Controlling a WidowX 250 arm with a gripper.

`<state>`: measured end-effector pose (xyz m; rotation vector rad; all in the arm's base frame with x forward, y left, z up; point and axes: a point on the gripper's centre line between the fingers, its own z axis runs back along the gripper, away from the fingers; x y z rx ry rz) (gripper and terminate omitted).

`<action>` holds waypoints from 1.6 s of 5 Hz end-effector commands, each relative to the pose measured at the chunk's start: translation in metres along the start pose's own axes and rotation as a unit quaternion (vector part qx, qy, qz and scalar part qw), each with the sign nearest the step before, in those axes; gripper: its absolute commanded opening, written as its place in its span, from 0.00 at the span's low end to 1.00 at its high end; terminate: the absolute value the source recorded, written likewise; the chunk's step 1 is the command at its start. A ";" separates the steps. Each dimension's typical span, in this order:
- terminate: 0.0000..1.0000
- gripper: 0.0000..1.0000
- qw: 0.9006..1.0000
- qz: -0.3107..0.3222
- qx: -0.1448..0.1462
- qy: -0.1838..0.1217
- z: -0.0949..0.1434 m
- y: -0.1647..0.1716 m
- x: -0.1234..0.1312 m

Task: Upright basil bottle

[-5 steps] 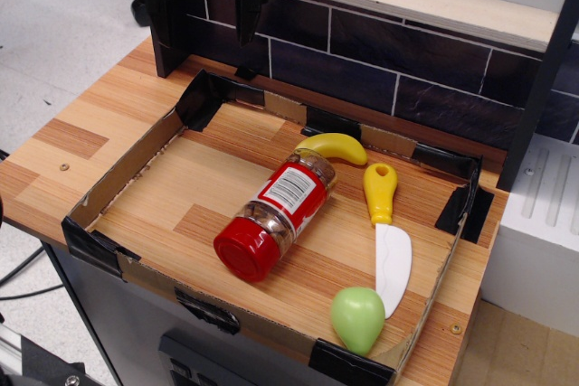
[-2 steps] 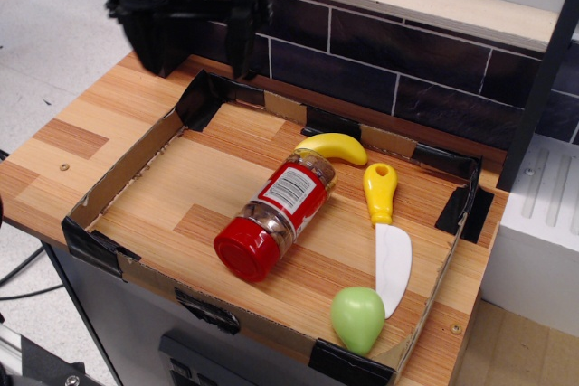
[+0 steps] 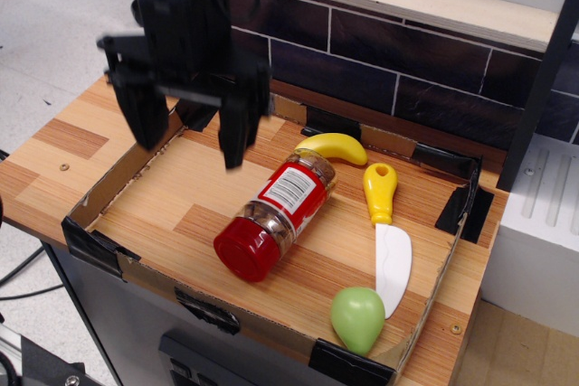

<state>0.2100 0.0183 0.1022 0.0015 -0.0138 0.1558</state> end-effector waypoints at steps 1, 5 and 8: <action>0.00 1.00 0.999 -0.052 -0.011 -0.009 -0.024 -0.010 -0.005; 0.00 1.00 0.997 -0.063 0.019 -0.038 -0.053 -0.023 -0.009; 0.00 1.00 0.995 -0.079 0.033 -0.051 -0.072 -0.026 -0.006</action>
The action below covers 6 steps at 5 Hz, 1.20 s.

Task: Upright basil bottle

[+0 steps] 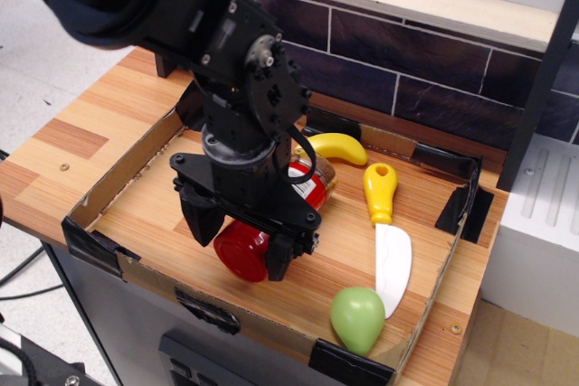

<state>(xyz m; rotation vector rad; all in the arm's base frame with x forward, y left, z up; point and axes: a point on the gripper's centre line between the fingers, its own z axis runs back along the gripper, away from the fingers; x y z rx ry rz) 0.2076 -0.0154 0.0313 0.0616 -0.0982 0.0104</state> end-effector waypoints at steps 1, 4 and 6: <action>0.00 1.00 1.000 -0.008 0.013 -0.003 -0.011 0.007 -0.001; 0.00 0.00 1.000 -0.025 0.007 -0.016 -0.007 0.006 -0.006; 0.00 0.00 1.000 -0.003 0.004 -0.003 0.027 0.013 -0.004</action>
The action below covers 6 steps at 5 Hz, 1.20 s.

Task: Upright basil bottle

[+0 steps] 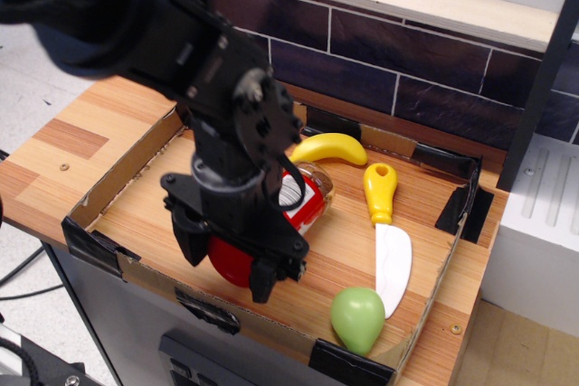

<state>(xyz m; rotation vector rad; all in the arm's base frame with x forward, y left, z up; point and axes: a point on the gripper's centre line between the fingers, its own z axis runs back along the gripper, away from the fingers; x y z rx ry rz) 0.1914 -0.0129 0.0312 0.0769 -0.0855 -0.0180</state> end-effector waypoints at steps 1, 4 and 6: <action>0.00 0.00 0.999 0.033 0.002 0.006 0.044 0.013 0.016; 0.00 0.00 0.997 0.064 -0.016 0.036 0.076 0.016 0.028; 0.00 0.00 0.988 0.094 -0.042 0.115 0.078 0.018 0.039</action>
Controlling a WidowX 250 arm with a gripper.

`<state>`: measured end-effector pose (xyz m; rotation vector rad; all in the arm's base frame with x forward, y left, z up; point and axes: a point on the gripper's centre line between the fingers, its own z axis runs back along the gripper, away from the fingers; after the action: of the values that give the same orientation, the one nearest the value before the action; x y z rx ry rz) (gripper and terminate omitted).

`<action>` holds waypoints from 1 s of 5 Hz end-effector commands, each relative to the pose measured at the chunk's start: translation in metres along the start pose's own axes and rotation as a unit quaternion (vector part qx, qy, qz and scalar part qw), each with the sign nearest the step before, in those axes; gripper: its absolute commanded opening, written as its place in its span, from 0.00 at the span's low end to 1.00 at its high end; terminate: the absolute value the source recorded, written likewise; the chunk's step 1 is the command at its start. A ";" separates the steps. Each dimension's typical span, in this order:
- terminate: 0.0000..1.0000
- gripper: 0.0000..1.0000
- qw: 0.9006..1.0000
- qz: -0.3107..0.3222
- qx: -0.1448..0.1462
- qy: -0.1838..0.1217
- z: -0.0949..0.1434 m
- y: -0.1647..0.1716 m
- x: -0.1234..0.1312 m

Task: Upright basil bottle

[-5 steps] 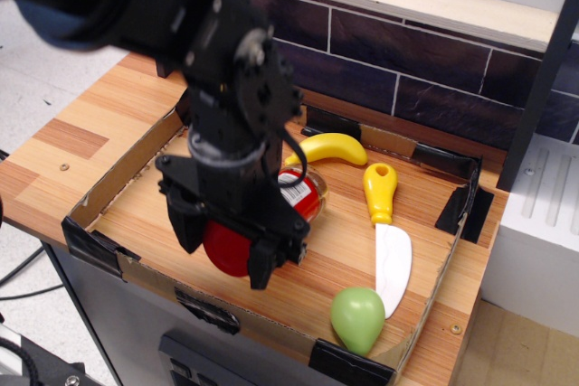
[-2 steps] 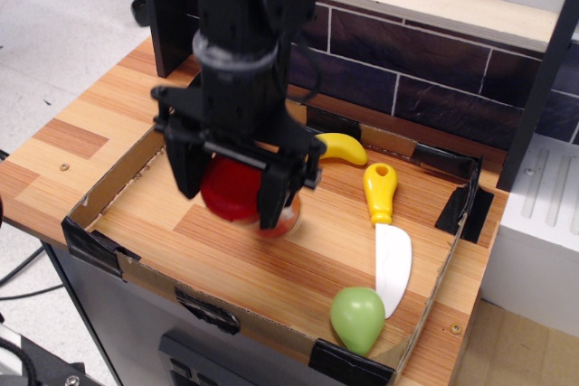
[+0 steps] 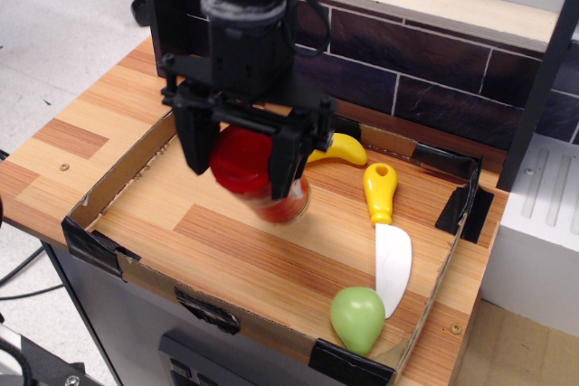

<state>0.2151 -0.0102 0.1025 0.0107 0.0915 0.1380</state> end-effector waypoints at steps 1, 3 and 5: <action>0.00 0.00 0.996 0.030 -0.021 0.078 0.014 0.006 0.005; 0.00 0.00 0.991 0.048 -0.014 0.121 -0.001 0.006 0.003; 0.00 0.00 0.988 0.065 -0.012 0.139 -0.021 0.008 0.005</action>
<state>0.2167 -0.0105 0.0796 -0.0253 0.3808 0.2659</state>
